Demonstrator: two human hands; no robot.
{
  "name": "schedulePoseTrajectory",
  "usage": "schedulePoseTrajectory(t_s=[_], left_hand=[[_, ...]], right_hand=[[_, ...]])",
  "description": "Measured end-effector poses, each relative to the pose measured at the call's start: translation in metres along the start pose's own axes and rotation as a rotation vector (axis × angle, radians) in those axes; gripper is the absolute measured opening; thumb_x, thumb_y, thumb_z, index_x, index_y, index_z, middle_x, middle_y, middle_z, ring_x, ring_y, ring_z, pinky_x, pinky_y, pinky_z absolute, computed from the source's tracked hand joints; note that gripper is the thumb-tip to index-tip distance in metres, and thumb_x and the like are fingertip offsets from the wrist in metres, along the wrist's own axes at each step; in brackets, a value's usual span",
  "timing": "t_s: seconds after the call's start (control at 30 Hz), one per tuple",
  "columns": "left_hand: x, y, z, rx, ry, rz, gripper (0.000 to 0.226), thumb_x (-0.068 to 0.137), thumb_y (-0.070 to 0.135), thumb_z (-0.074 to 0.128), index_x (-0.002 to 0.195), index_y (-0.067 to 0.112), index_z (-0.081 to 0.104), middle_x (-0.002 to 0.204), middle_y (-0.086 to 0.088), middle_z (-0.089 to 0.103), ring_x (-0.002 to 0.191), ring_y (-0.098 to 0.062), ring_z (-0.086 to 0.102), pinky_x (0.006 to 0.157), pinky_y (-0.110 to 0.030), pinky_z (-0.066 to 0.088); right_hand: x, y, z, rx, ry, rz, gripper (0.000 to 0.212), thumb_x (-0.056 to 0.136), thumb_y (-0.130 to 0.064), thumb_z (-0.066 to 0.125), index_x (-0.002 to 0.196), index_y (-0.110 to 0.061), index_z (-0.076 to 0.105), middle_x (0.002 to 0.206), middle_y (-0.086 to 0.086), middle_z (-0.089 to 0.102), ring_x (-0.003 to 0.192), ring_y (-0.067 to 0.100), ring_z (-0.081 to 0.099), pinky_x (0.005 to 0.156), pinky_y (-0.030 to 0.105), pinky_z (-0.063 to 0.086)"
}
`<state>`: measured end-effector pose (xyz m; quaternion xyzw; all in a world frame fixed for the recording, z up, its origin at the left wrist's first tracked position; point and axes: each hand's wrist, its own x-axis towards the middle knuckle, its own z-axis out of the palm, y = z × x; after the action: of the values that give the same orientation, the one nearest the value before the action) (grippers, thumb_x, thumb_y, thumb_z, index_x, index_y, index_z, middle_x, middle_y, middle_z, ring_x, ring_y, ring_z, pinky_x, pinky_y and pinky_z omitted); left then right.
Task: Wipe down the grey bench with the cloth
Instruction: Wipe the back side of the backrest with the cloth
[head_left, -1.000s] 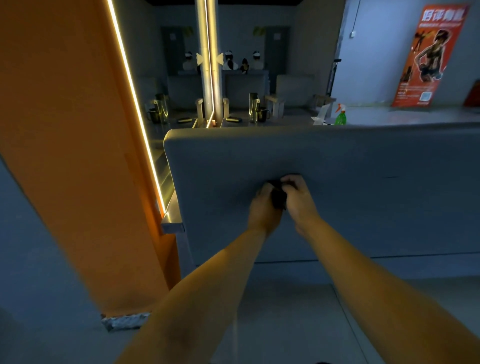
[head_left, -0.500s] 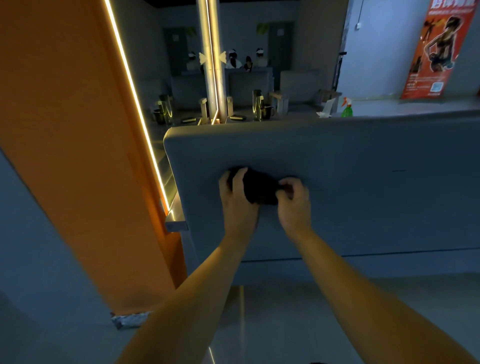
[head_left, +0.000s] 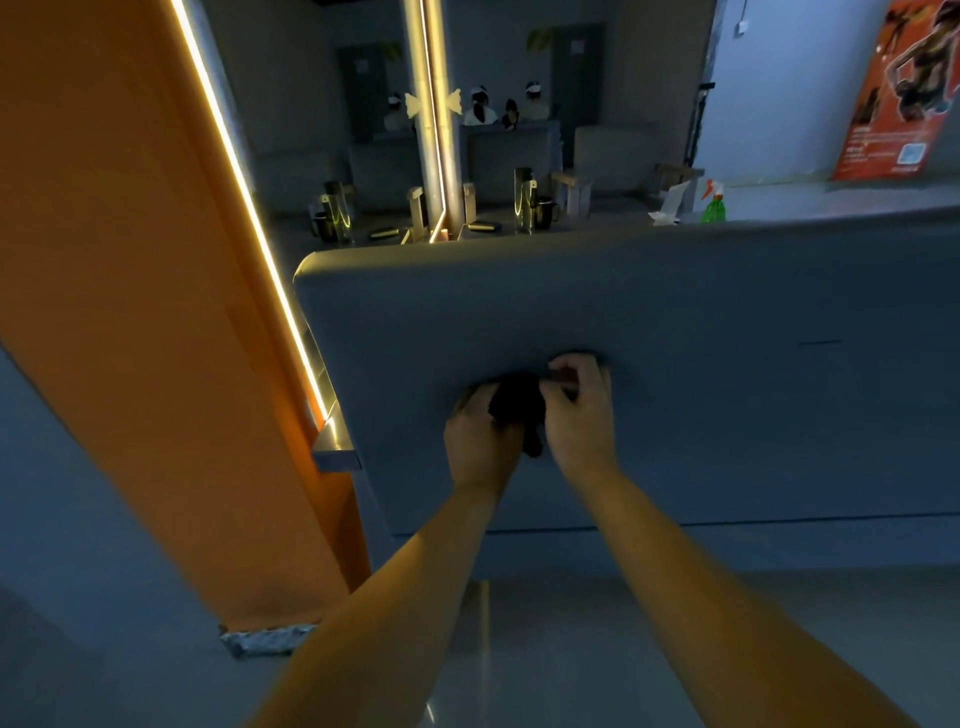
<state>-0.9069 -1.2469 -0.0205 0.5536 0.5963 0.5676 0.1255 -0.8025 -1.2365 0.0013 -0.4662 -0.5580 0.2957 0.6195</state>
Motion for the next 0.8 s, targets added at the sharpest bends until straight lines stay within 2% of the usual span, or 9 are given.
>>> schedulePoseTrajectory(t_s=[0.07,0.13,0.2,0.27,0.33,0.4,0.53,0.7,0.8], left_hand=[[0.004,0.004,-0.008,-0.027,0.112,0.002,0.018,0.088,0.013,0.060,0.101,0.021,0.071,0.099,0.003,0.069,0.090,-0.012,0.064,0.081,-0.025,0.055],[0.008,0.009,-0.013,-0.070,0.271,0.031,0.024,0.085,0.003,0.063,0.103,0.016,0.071,0.102,0.000,0.068,0.092,-0.011,0.062,0.081,-0.012,0.047],[0.006,0.018,-0.005,-0.155,0.310,-0.054,0.018,0.088,0.002,0.061,0.099,0.015,0.068,0.096,0.001,0.067,0.084,-0.004,0.060,0.074,-0.017,0.047],[-0.006,0.032,0.012,-0.246,0.275,-0.202,0.016,0.094,0.004,0.057,0.095,0.019,0.064,0.088,0.006,0.065,0.075,0.002,0.059,0.067,-0.019,0.049],[-0.015,0.040,0.030,-0.269,0.197,-0.284,0.016,0.097,0.007,0.057,0.100,0.021,0.064,0.091,0.009,0.066,0.077,0.005,0.060,0.068,-0.014,0.052],[-0.023,0.045,0.043,-0.234,0.090,-0.329,0.014,0.097,0.012,0.060,0.107,0.018,0.067,0.097,0.008,0.070,0.083,0.000,0.064,0.063,-0.006,0.047],[-0.039,0.063,0.056,-0.279,-0.086,-0.376,0.024,0.097,0.021,0.063,0.122,0.021,0.063,0.102,0.011,0.069,0.087,-0.002,0.066,0.059,-0.006,0.046],[-0.064,0.072,0.073,-0.327,-0.414,-0.038,0.055,0.092,0.015,0.072,0.136,0.028,0.043,0.118,0.029,0.054,0.104,0.012,0.060,0.078,-0.010,0.051],[-0.058,0.085,0.098,-0.331,-0.677,0.153,0.069,0.089,0.012,0.075,0.136,0.043,0.035,0.131,0.019,0.053,0.114,0.005,0.057,0.088,-0.016,0.052]], right_hand=[[0.002,-0.002,-0.003,0.019,-0.041,0.042,0.015,0.095,-0.009,0.058,0.103,-0.021,0.060,0.112,-0.001,0.050,0.103,0.017,0.056,0.091,0.028,0.047],[0.004,-0.010,-0.009,0.053,-0.082,0.082,0.012,0.097,-0.010,0.057,0.103,-0.019,0.062,0.114,0.004,0.052,0.098,0.014,0.056,0.083,0.012,0.043],[0.007,-0.016,-0.016,0.079,-0.129,0.129,0.008,0.099,-0.015,0.057,0.101,-0.018,0.064,0.113,0.006,0.055,0.097,0.013,0.056,0.076,0.005,0.041],[0.007,-0.019,-0.025,0.112,-0.196,0.176,0.009,0.101,-0.024,0.057,0.102,-0.023,0.066,0.117,0.005,0.058,0.102,0.013,0.059,0.083,0.014,0.044],[0.008,-0.021,-0.036,0.110,-0.272,0.207,0.013,0.103,-0.031,0.055,0.108,-0.027,0.067,0.122,0.000,0.061,0.108,0.011,0.061,0.090,0.023,0.047],[0.008,-0.022,-0.049,0.085,-0.307,0.236,0.016,0.105,-0.033,0.054,0.112,-0.026,0.066,0.123,-0.004,0.062,0.109,0.006,0.060,0.087,0.020,0.046],[0.006,-0.014,-0.072,-0.018,-0.181,0.148,0.008,0.101,-0.023,0.061,0.108,-0.021,0.060,0.114,0.000,0.058,0.105,0.012,0.058,0.088,0.027,0.047],[-0.007,-0.002,-0.101,0.079,0.022,0.128,0.032,0.092,-0.010,0.067,0.112,-0.025,0.047,0.117,0.002,0.048,0.106,0.010,0.054,0.084,0.016,0.050],[-0.004,0.006,-0.142,0.092,0.134,0.097,0.036,0.092,0.003,0.057,0.117,-0.020,0.043,0.113,0.004,0.051,0.099,0.005,0.058,0.080,0.018,0.053]])
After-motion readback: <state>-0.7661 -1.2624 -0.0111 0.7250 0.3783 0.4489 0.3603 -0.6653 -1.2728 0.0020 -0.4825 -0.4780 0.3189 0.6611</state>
